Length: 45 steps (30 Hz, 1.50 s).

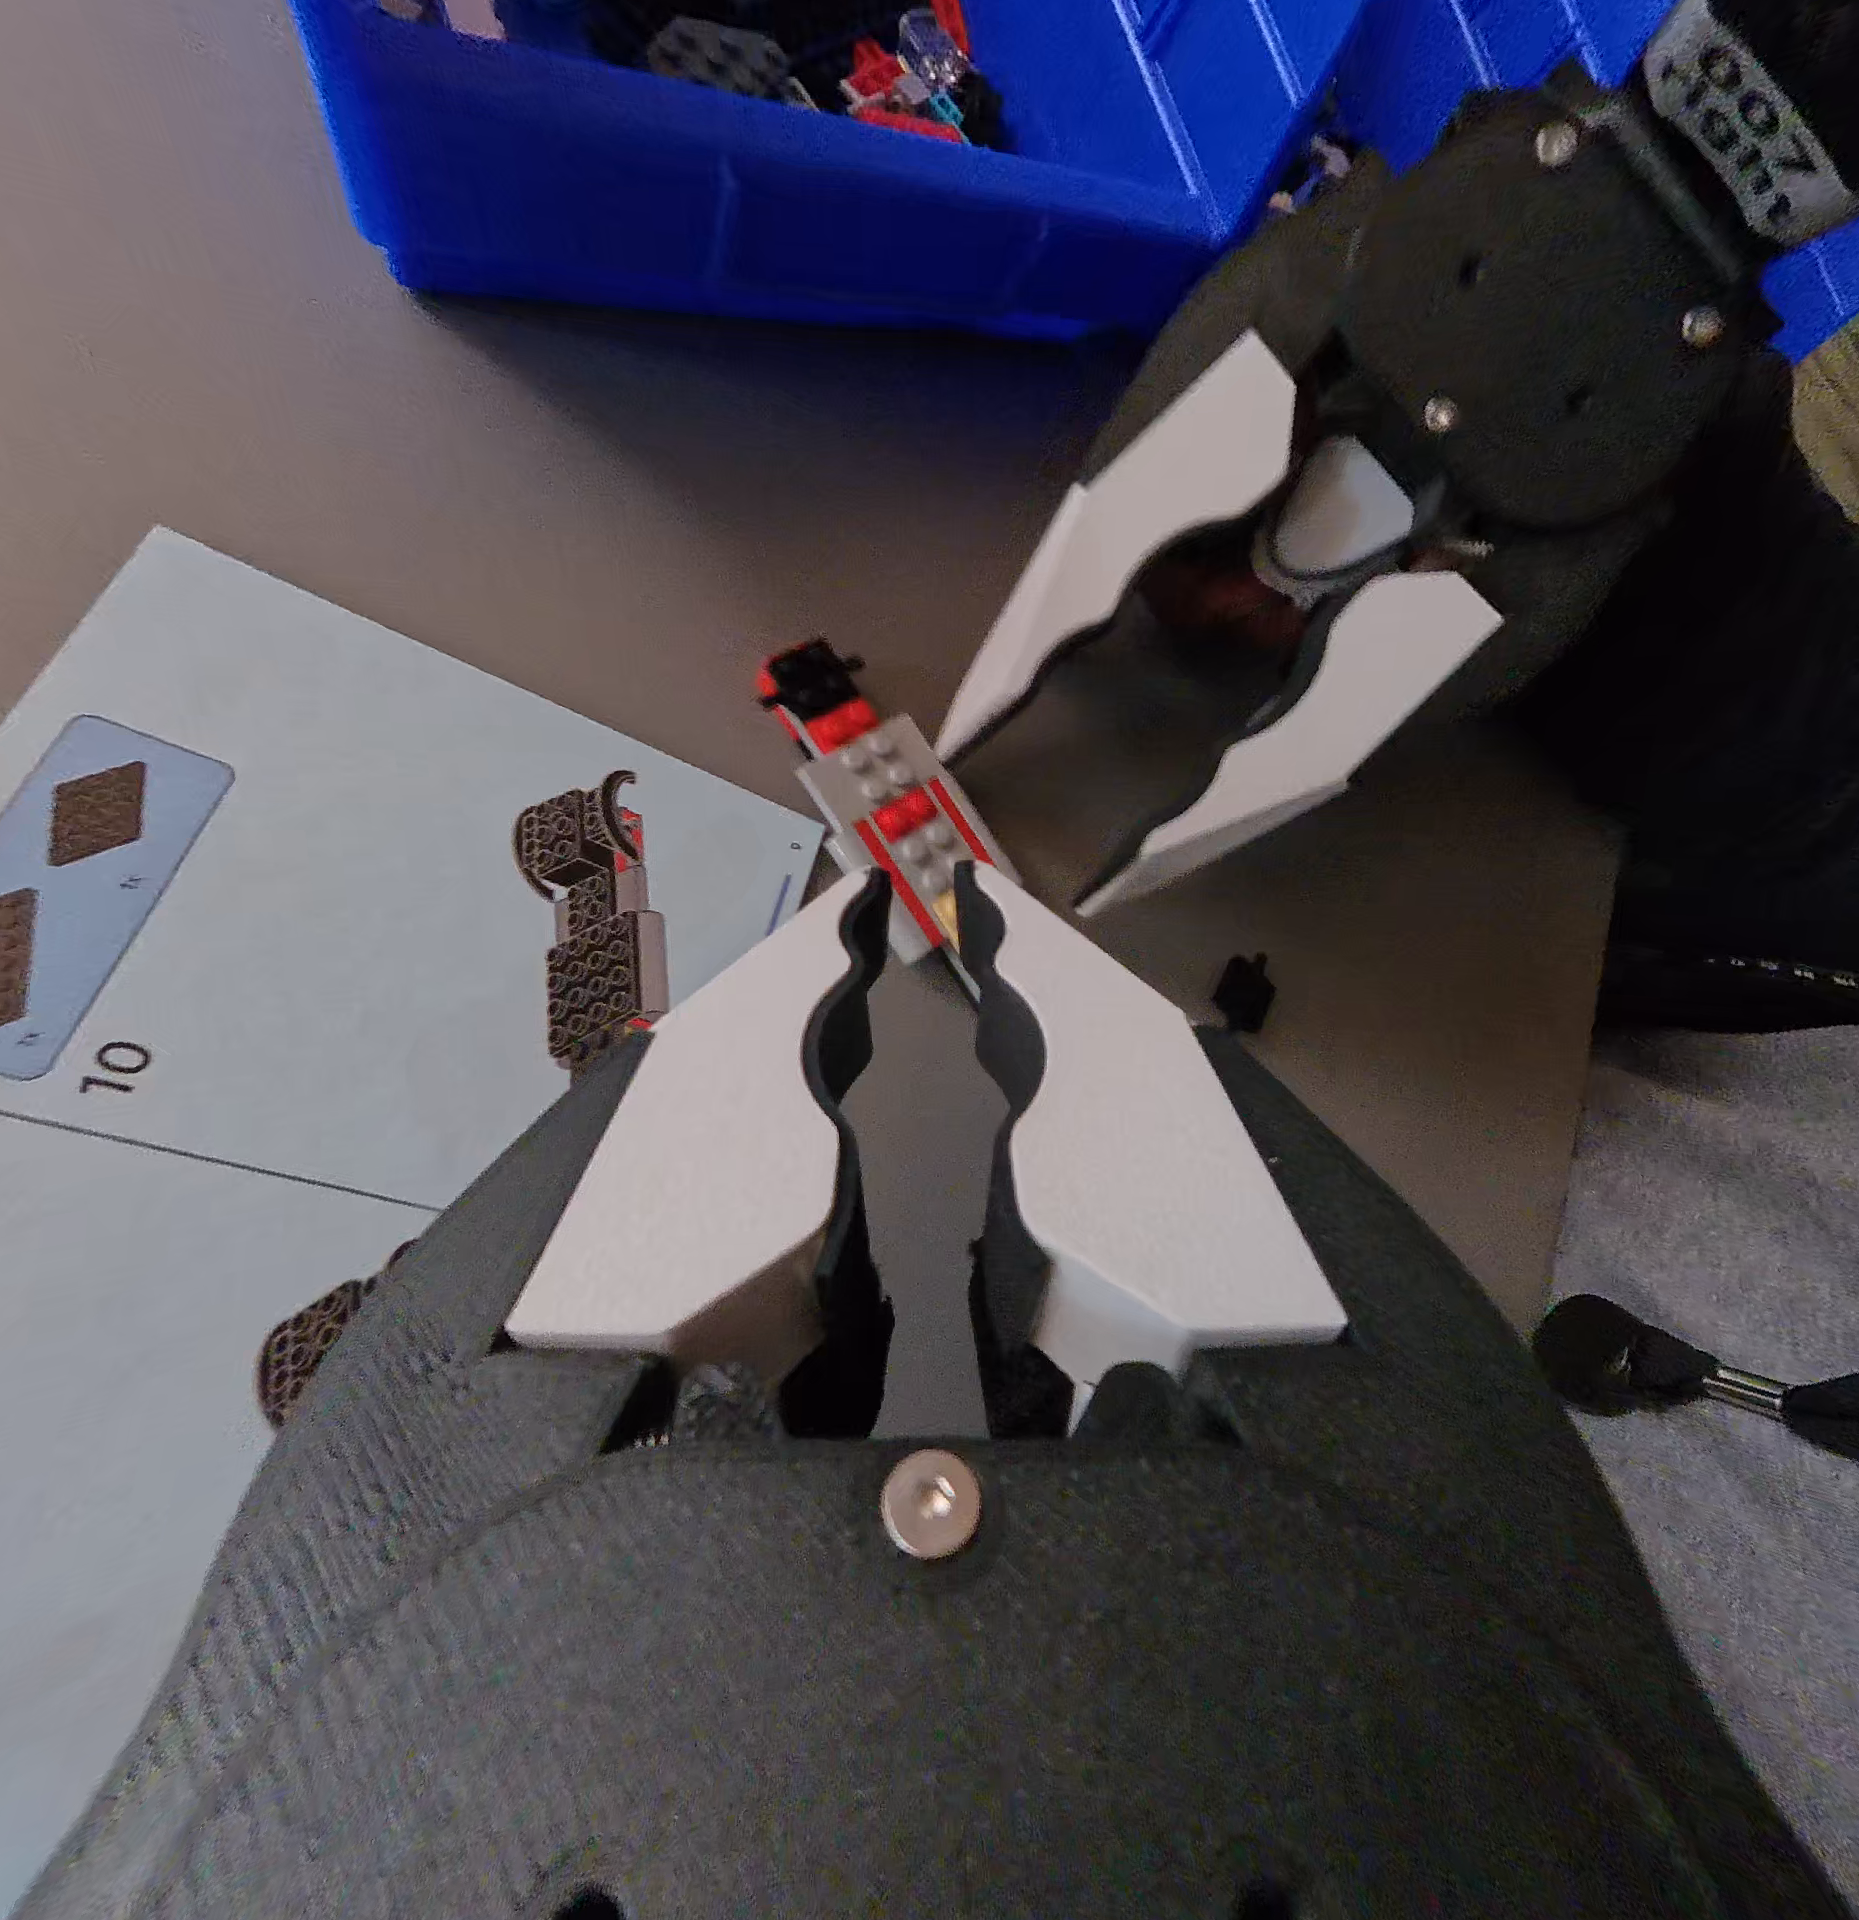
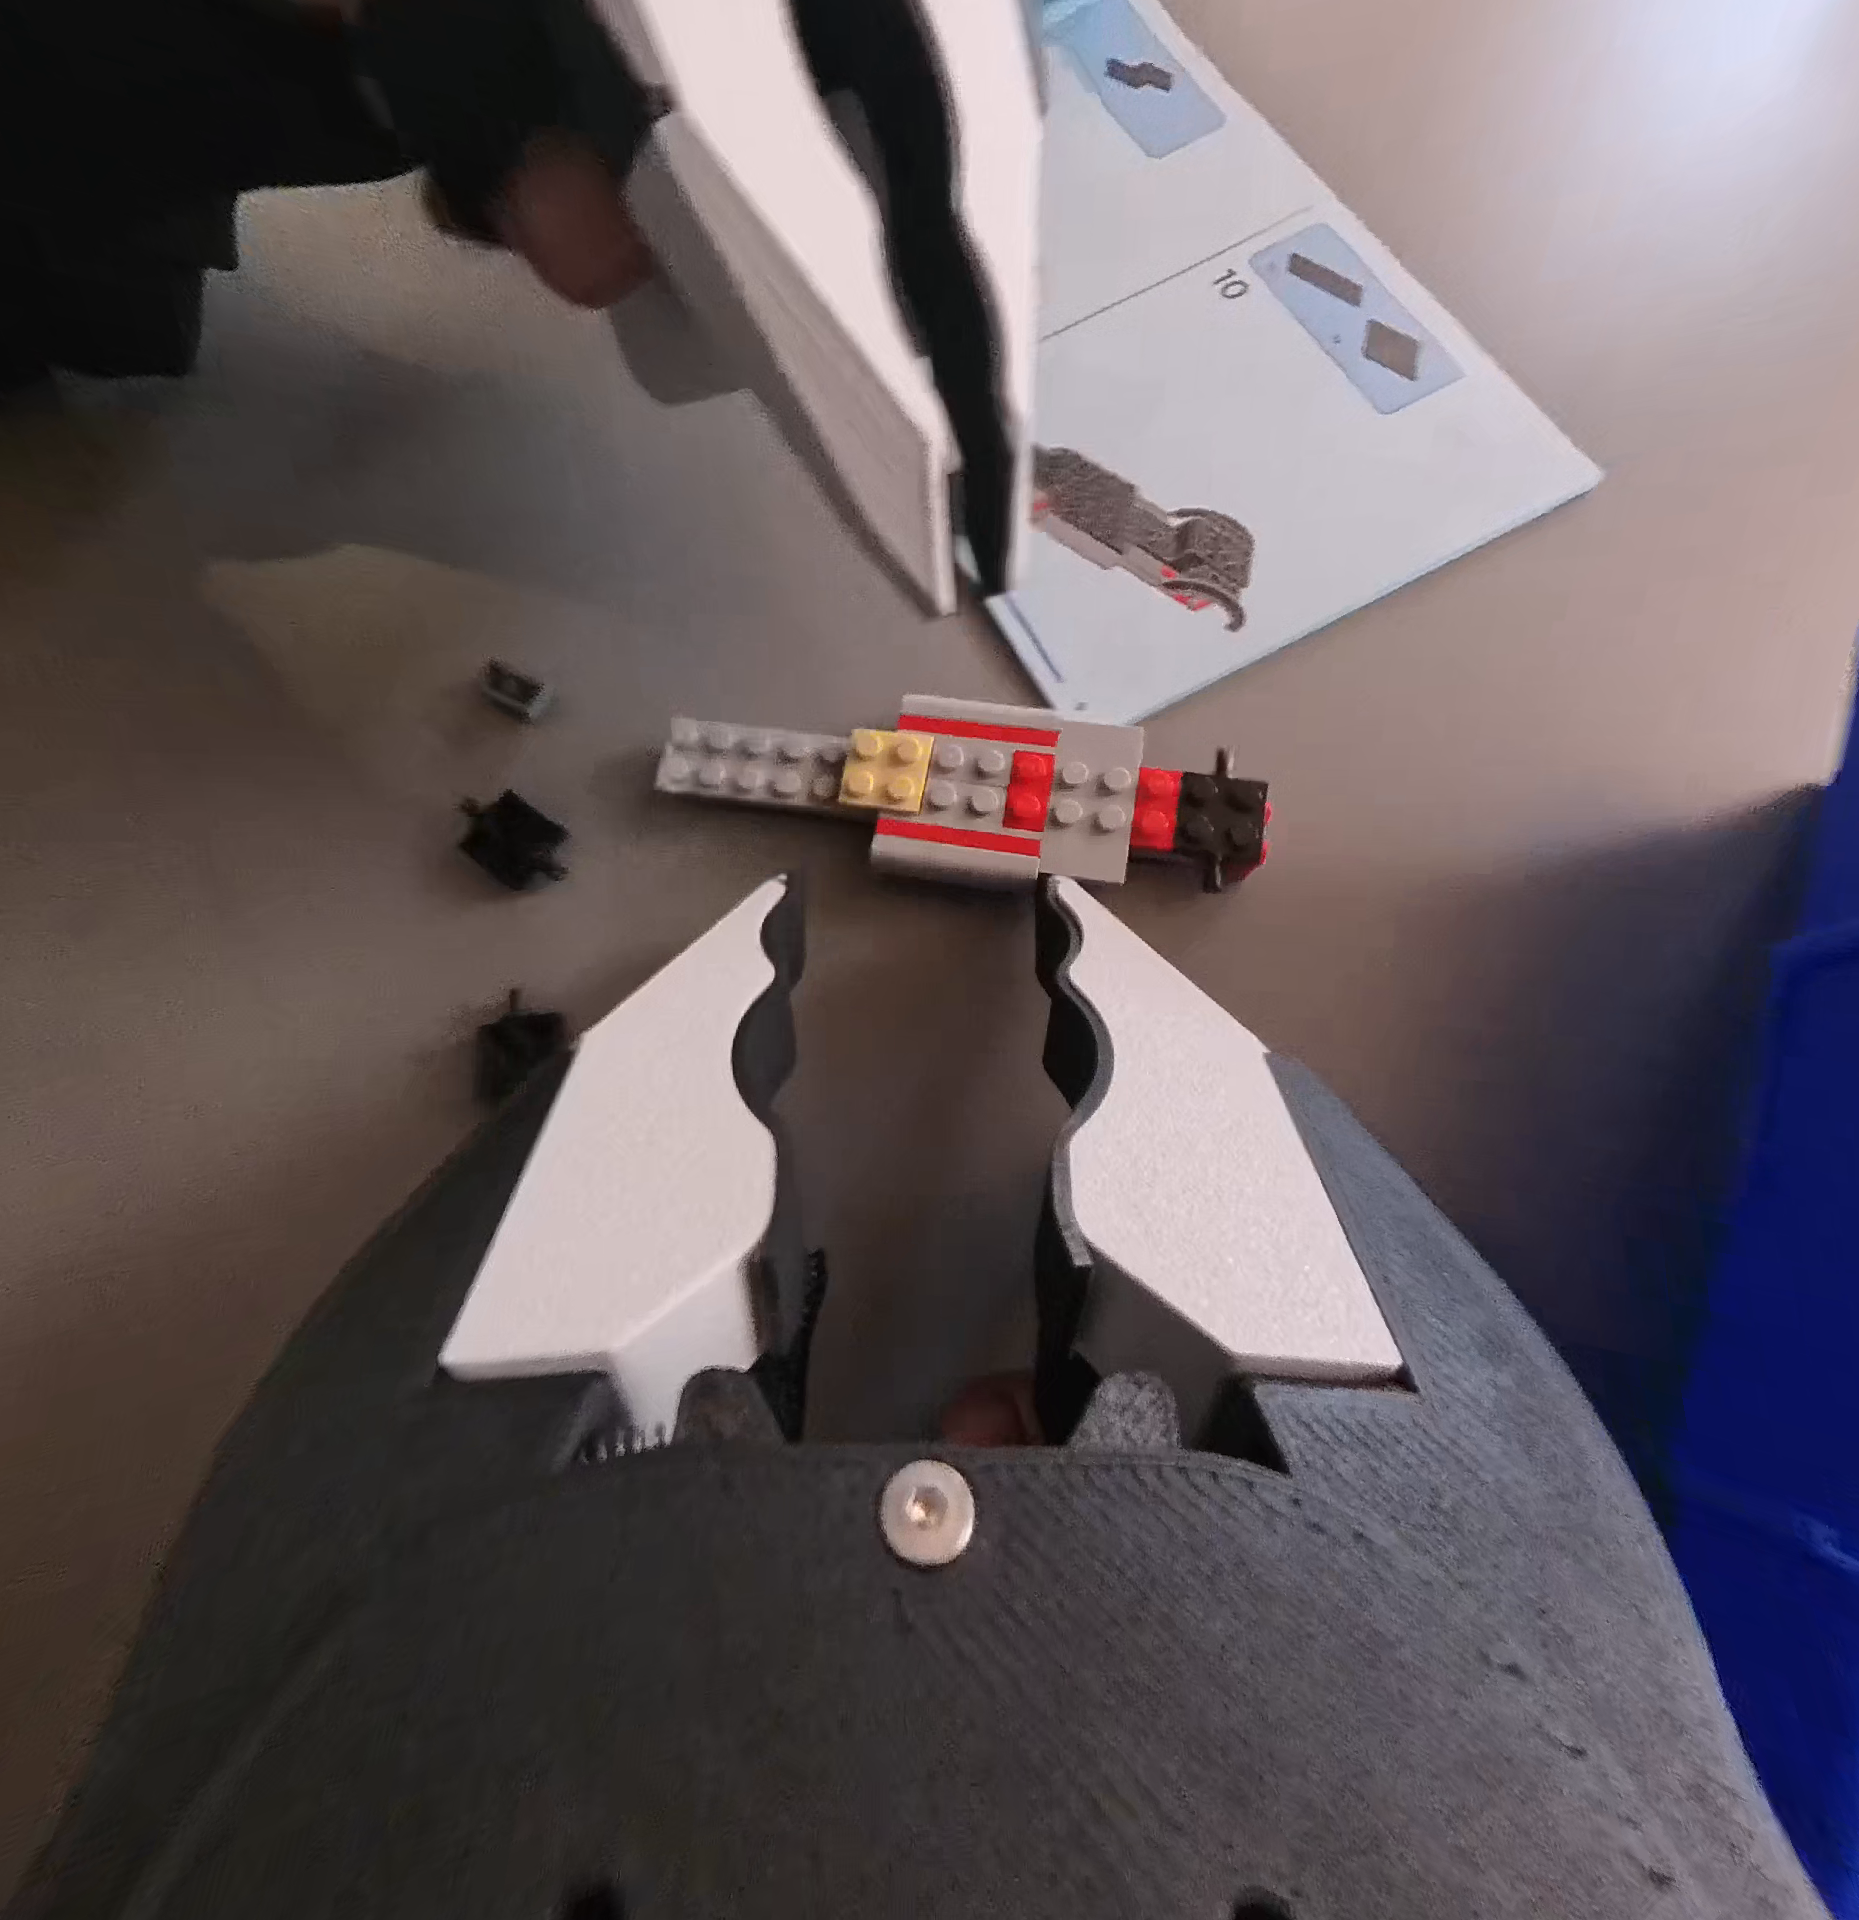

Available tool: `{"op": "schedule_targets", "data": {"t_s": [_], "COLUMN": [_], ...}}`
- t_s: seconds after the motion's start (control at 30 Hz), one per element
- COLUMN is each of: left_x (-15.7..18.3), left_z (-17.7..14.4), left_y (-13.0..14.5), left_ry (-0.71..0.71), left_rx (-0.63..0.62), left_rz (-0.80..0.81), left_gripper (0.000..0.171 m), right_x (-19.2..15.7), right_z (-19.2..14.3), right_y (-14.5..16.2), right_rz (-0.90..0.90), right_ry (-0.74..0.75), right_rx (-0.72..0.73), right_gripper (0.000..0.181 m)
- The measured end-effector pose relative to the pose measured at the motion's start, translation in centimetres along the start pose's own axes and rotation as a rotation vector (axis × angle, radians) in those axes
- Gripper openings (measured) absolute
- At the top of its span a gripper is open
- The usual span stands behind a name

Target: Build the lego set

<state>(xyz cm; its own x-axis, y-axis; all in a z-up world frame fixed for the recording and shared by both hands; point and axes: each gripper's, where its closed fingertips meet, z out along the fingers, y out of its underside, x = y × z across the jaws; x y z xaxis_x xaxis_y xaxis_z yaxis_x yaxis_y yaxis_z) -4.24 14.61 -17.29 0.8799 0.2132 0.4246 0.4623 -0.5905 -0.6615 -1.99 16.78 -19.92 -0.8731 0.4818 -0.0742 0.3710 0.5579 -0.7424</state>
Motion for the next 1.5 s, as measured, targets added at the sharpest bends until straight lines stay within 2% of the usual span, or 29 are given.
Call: {"op": "schedule_targets", "data": {"t_s": [0.17,0.3,0.43,0.67,1.07,1.23,1.37,1.5], "left_x": [-0.9,-1.1,-1.0,-0.9,-0.9,-0.8,-0.7,-0.9], "left_z": [-0.9,-1.3,-1.4,-1.5,-1.7,-1.6,-1.6,-1.6], "left_y": [-0.4,-0.7,-0.7,-0.8,-1.0,-0.9,-1.0,-0.9], "left_ry": [-0.021,-0.028,-0.027,-0.027,-0.026,-0.027,-0.020,-0.013], "left_rx": [0.030,0.042,0.043,0.047,0.054,0.053,0.055,0.059], "left_rz": [-0.014,-0.014,-0.006,-0.002,0.003,0.003,0.001,-0.012], "left_gripper": [0.012,0.012,0.012,0.012,0.012,0.012,0.012,0.012], "right_x": [-2.2,-0.8,-0.1,0.4,-0.8,-0.8,-1.2,-1.4], "right_z": [0.1,-0.6,-0.9,0.9,-0.6,-1.7,-1.1,0.0], "right_y": [0.4,-0.8,-2.2,-0.8,0.9,1.0,-0.7,-1.2], "right_rz": [-0.062,-0.120,-0.127,-0.190,-0.144,-0.203,-0.252,-0.283], "right_ry": [-0.057,-0.023,-0.059,-0.047,0.063,0.092,0.014,-0.068], "right_rx": [-0.032,0.015,0.090,-0.008,-0.062,-0.073,-0.008,-0.009], "right_gripper": [0.047,0.048,0.058,0.076,0.072,0.066,0.070,0.072]}}
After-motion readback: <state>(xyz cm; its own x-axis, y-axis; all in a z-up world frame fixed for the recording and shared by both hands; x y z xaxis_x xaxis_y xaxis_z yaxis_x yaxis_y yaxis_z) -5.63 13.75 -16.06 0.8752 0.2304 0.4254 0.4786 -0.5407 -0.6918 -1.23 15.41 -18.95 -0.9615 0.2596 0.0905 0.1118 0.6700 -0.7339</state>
